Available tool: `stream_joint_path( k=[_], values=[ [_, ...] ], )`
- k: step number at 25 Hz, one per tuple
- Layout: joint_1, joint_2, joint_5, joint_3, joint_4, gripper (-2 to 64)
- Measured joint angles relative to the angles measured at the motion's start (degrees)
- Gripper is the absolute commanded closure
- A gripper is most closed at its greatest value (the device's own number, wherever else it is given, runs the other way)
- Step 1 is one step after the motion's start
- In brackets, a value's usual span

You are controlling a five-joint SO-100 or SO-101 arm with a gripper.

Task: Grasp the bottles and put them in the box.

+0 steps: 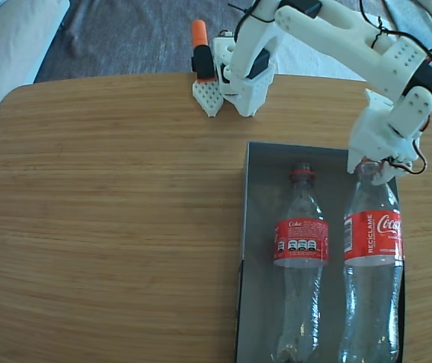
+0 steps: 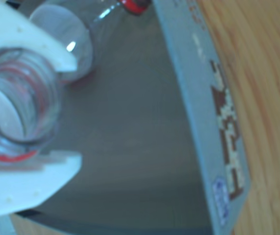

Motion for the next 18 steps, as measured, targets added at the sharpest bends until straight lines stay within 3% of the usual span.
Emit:
stream_joint_path(
  k=[4, 6, 10, 12, 18],
  values=[
    [-0.09, 0.0, 0.0, 0.0, 0.26, 61.7],
    [-0.26, 0.0, 0.0, 0.0, 0.26, 58.6],
    [-0.35, 0.0, 0.79, 0.0, 1.58, 34.8],
    [-0.35, 0.0, 3.78, 0.0, 1.67, 26.9],
    [-0.26, 0.62, 5.45, 0.0, 1.32, 27.5]
  ],
)
